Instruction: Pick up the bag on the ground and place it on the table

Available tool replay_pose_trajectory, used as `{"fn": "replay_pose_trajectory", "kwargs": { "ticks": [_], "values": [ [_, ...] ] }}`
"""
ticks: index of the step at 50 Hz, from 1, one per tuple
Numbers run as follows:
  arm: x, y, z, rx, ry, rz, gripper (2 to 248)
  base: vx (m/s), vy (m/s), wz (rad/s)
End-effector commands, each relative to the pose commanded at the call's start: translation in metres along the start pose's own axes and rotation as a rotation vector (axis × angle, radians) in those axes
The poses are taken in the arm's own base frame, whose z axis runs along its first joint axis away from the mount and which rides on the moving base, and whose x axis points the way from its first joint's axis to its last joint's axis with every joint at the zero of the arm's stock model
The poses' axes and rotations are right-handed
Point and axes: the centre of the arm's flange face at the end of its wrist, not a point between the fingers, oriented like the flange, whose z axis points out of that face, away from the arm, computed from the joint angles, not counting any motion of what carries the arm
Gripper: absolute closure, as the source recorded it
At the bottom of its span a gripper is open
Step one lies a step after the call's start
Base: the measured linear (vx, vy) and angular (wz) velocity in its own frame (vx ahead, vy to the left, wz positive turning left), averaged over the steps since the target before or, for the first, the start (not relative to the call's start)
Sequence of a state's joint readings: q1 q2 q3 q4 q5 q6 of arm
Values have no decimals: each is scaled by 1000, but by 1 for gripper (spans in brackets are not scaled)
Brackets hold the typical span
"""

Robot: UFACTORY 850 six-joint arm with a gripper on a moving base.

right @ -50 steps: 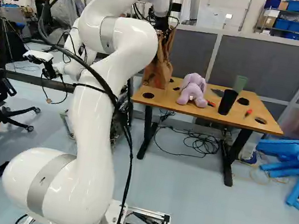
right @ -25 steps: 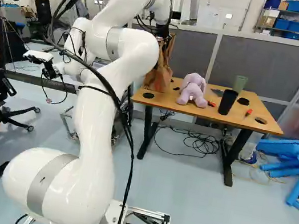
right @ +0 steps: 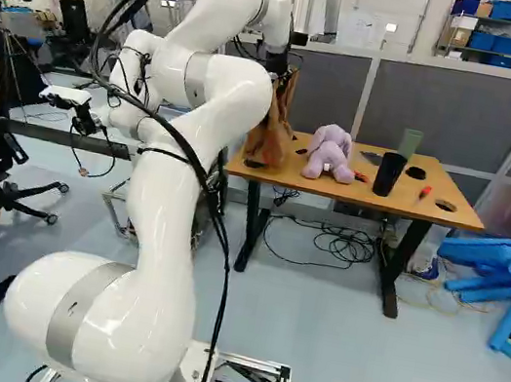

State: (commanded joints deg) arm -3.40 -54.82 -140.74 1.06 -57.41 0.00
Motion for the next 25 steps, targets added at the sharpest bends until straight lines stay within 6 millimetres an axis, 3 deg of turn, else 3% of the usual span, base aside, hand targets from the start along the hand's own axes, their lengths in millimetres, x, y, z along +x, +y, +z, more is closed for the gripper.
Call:
{"fn": "replay_pose_trajectory", "kwargs": {
  "ticks": [11, 12, 16, 17, 22, 23, 25],
  "values": [
    [-3, 0, 15, 0, -21, 0, 229, 0, 0, 0],
    [-4, 0, 16, 0, -22, 0, 215, 0, 0, 0],
    [-4, 0, 18, 0, -25, 0, 215, 0, 0, 0],
    [-4, 0, 19, 0, -25, 0, 183, 0, 0, 0],
    [-4, 0, 19, 0, -26, 0, 183, 0, 0, 0],
    [-4, 0, 19, 0, -26, 0, 149, 0, 0, 0],
    [-4, 0, 19, 0, -26, 0, 149, 0, 0, 0]
  ]
}}
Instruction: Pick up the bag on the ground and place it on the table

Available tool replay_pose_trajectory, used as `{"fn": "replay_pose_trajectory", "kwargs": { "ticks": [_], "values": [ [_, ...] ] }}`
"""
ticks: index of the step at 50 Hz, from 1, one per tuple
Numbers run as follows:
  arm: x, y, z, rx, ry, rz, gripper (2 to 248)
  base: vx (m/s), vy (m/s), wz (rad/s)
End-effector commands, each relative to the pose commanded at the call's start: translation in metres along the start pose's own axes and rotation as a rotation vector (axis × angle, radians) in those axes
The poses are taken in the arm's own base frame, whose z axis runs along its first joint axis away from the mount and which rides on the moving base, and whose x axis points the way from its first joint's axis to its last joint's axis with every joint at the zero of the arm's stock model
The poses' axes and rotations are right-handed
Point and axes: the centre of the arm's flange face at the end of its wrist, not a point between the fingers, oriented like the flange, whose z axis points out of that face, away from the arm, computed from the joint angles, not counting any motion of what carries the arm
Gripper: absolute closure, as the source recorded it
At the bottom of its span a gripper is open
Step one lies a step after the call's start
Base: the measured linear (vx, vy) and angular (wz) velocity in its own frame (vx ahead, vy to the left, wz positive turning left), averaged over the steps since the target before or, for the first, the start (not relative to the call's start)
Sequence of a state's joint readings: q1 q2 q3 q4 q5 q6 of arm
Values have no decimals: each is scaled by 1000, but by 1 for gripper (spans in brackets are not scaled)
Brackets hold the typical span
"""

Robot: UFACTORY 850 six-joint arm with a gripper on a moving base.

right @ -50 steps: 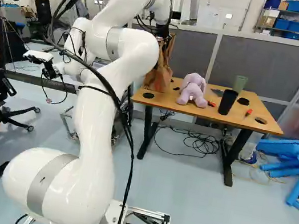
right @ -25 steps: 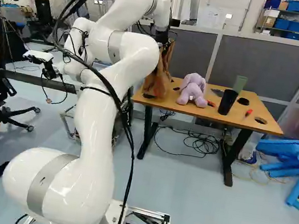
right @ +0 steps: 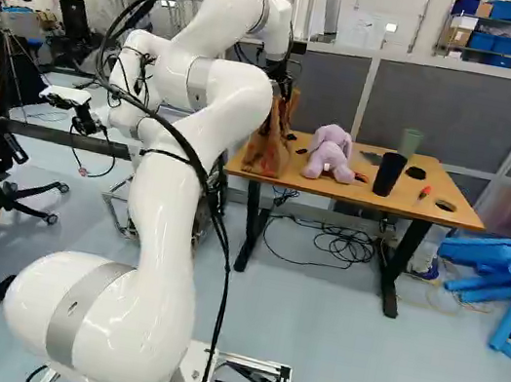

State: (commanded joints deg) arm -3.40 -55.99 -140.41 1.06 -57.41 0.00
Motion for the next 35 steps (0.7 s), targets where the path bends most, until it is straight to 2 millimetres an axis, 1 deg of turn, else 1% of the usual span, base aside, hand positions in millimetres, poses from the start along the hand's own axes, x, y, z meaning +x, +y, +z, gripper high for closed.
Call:
{"fn": "replay_pose_trajectory", "kwargs": {
  "ticks": [2, 3, 7, 8, 12, 13, 18, 19, 35],
  "values": [
    [0, 0, 0, 0, 0, 0, 149, 0, 0, 0],
    [0, 0, 0, 0, 0, 0, 113, 0, 0, 0],
    [0, 0, 0, 0, 0, 0, 113, 0, 0, 0],
    [0, 0, 0, 0, 0, 0, 78, 0, 0, 0],
    [0, 0, 0, 0, 0, 0, 78, 0, 0, 0],
    [0, 0, 0, 0, 0, 0, 41, 0, 0, 0],
    [0, 0, 0, 0, 0, 0, 41, 0, 0, 0],
    [0, 0, -1, 0, 1, 0, 6, 0, 0, 0],
    [4, 0, -20, 0, 27, 0, 3, 0, 0, 0]
  ]
}}
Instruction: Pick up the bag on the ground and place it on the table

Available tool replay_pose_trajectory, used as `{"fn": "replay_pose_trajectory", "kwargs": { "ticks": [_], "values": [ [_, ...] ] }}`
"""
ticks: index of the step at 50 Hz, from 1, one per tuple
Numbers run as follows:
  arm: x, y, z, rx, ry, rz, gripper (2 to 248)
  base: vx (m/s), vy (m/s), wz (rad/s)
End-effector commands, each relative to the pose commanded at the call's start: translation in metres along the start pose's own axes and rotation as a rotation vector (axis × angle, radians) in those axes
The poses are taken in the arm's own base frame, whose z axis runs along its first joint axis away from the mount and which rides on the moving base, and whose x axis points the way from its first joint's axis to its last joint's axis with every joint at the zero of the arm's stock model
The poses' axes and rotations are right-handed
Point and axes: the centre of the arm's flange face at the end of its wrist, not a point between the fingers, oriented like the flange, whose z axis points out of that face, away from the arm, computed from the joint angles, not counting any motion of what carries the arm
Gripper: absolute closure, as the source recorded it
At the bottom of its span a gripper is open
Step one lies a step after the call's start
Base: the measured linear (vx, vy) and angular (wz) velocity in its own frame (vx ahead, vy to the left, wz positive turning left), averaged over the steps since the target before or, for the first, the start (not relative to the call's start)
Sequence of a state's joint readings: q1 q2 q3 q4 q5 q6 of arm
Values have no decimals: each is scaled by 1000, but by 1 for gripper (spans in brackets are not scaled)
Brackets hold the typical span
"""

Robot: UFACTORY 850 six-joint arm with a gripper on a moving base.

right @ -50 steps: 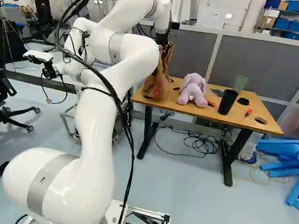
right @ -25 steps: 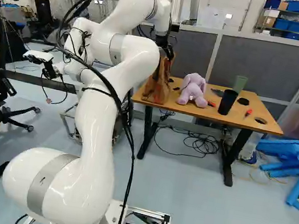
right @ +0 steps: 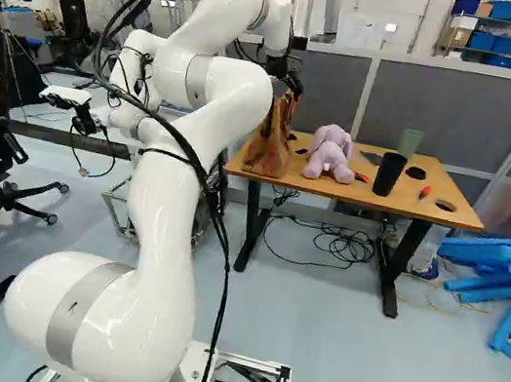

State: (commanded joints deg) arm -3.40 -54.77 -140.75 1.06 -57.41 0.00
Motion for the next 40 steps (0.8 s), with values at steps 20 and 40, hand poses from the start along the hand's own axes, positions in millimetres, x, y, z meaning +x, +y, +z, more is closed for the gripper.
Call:
{"fn": "replay_pose_trajectory", "kwargs": {
  "ticks": [20, 40],
  "values": [
    [6, 0, -28, 0, 39, -1, 3, 0, 0, 0],
    [11, -1, -55, 1, 80, -1, 3, 0, 0, 0]
  ]
}}
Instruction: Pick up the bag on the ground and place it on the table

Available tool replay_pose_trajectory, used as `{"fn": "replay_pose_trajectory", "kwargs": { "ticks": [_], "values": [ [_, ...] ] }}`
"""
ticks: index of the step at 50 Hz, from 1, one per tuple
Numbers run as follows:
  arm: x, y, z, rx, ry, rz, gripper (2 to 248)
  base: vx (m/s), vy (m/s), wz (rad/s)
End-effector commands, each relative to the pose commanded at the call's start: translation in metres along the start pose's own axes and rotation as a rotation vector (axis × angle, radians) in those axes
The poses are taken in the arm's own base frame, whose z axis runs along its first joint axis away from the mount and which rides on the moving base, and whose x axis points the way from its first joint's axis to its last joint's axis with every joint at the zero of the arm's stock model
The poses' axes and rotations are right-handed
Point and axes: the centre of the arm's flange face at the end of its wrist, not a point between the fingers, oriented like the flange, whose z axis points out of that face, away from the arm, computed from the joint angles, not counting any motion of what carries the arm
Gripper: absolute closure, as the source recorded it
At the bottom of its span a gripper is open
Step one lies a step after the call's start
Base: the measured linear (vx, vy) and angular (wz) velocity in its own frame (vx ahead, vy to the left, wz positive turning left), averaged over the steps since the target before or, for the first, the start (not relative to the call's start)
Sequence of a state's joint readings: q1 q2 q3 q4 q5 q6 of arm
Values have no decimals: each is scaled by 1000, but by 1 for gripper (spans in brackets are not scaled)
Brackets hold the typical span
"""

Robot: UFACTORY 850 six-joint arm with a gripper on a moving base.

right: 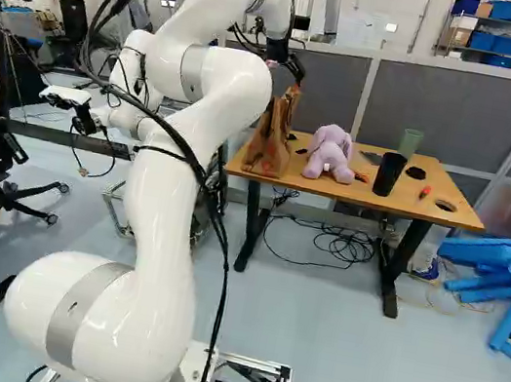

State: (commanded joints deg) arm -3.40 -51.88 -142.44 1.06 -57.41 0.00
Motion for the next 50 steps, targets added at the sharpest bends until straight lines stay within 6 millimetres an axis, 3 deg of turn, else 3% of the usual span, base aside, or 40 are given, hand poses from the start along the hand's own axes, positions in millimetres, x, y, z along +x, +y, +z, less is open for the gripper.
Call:
{"fn": "replay_pose_trajectory", "kwargs": {
  "ticks": [50],
  "values": [
    [9, 0, -77, 0, 81, 0, 3, 0, 0, 0]
  ]
}}
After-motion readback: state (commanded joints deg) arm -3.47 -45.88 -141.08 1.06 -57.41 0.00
